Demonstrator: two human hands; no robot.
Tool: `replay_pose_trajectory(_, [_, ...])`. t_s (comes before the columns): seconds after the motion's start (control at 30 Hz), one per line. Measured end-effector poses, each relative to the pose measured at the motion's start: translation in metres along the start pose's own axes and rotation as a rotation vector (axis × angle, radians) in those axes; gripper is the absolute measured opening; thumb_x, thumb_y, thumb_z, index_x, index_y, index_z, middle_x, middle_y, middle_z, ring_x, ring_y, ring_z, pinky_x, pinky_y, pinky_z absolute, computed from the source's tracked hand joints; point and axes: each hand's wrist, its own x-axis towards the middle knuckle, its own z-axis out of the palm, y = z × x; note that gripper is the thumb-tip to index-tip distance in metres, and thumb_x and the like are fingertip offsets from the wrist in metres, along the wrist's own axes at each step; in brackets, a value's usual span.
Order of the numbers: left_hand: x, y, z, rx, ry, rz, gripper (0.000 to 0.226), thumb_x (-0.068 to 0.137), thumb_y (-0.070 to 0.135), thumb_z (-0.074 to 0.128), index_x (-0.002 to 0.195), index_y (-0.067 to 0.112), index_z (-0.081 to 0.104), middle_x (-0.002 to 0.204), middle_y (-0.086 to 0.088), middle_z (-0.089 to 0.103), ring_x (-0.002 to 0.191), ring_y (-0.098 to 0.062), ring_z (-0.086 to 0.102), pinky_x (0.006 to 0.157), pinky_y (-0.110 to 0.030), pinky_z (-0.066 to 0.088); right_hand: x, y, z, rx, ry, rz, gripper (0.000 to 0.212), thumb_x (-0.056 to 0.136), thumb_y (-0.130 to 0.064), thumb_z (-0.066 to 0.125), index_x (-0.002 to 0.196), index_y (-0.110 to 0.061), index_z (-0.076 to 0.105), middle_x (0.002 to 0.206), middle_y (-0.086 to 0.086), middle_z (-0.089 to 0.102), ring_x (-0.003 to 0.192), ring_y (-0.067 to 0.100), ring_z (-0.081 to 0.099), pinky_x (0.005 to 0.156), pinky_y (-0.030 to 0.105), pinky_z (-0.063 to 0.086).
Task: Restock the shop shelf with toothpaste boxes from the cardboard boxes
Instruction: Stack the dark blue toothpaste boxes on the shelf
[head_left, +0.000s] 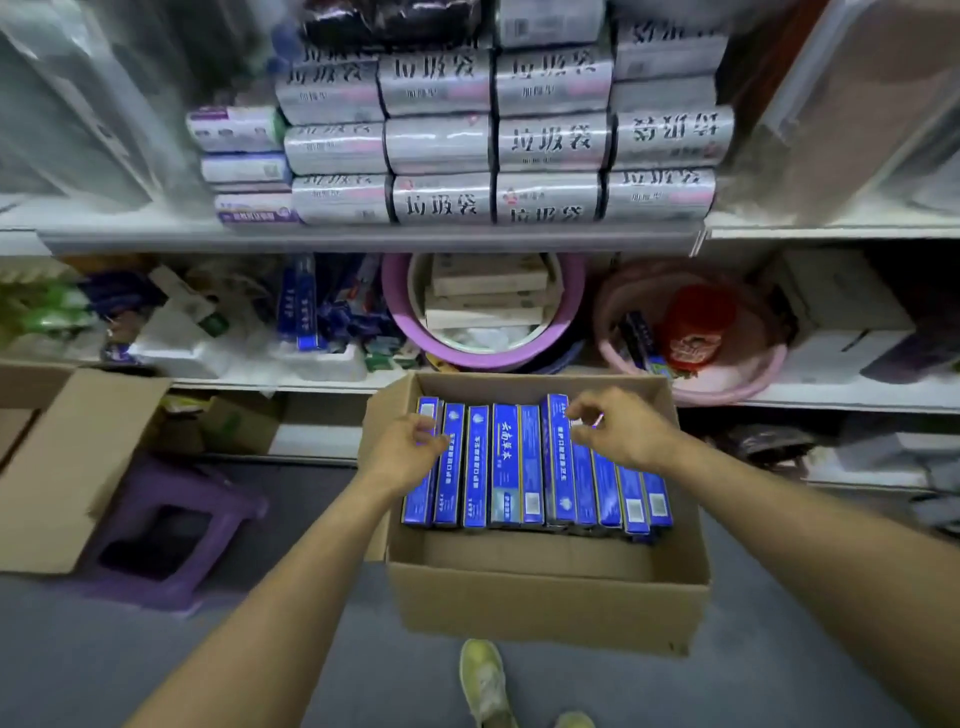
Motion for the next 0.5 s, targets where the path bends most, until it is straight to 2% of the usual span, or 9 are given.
replay_pose_trajectory(0.1, [0.033,-0.027,0.024,0.113,-0.001,-0.075,0.053,0.093,0.032,0.061,0.138,0.008,0.048,0.136,-0.011,0.055,0.115,-0.025,0.056,0.096,-0.031,0.045,0.019,0.022,0.035,0.025,-0.066,0.137,0.026,0.090,-0.027,0.062,0.115,-0.019,0.059,0.098,-0.002,0.060,0.093,0.021,0.060,0.088,0.038,0.050])
replay_pose_trajectory(0.23, [0.059,-0.050,0.059,0.264,0.009,-0.115,0.061,0.091,0.035,0.062,0.141,0.005,0.041,0.147,-0.016,0.036,0.135,-0.032,0.036,0.109,-0.035,0.032,0.036,0.046,0.081,0.106,-0.146,0.305,0.042,0.088,-0.027,0.062,0.126,-0.017,0.048,0.100,0.006,0.061,0.086,0.025,0.063,0.083,0.038,0.052])
replay_pose_trajectory(0.33, [0.070,-0.063,0.082,0.325,0.041,-0.139,0.075,0.091,0.036,0.062,0.147,0.005,0.024,0.154,-0.017,0.020,0.140,-0.034,0.021,0.113,-0.040,0.026,0.047,0.055,0.107,0.129,-0.168,0.374,0.056,0.090,-0.028,0.062,0.136,-0.010,0.036,0.093,0.009,0.057,0.083,0.025,0.059,0.076,0.034,0.048])
replay_pose_trajectory(0.37, [0.073,-0.066,0.089,0.387,0.065,-0.135,0.078,0.090,0.036,0.062,0.148,0.004,0.021,0.154,-0.018,0.020,0.138,-0.036,0.023,0.112,-0.041,0.027,0.049,0.057,0.114,0.121,-0.156,0.398,0.061,0.091,-0.030,0.063,0.139,-0.009,0.032,0.097,0.010,0.057,0.086,0.026,0.059,0.076,0.033,0.046])
replay_pose_trajectory(0.47, [0.080,-0.067,0.105,0.662,0.165,-0.118,0.086,0.086,0.039,0.064,0.148,0.005,0.017,0.147,-0.019,0.027,0.129,-0.034,0.033,0.106,-0.039,0.032,0.054,0.057,0.130,0.104,-0.115,0.459,0.076,0.090,-0.039,0.063,0.144,-0.006,0.022,0.133,0.013,0.050,0.119,0.030,0.052,0.089,0.035,0.044])
replay_pose_trajectory(0.5, [0.082,-0.067,0.108,0.746,0.190,-0.122,0.087,0.085,0.039,0.065,0.148,0.005,0.016,0.143,-0.018,0.031,0.126,-0.032,0.036,0.104,-0.037,0.033,0.056,0.057,0.136,0.112,-0.106,0.470,0.078,0.089,-0.042,0.064,0.143,-0.006,0.022,0.138,0.011,0.047,0.124,0.030,0.049,0.091,0.037,0.044])
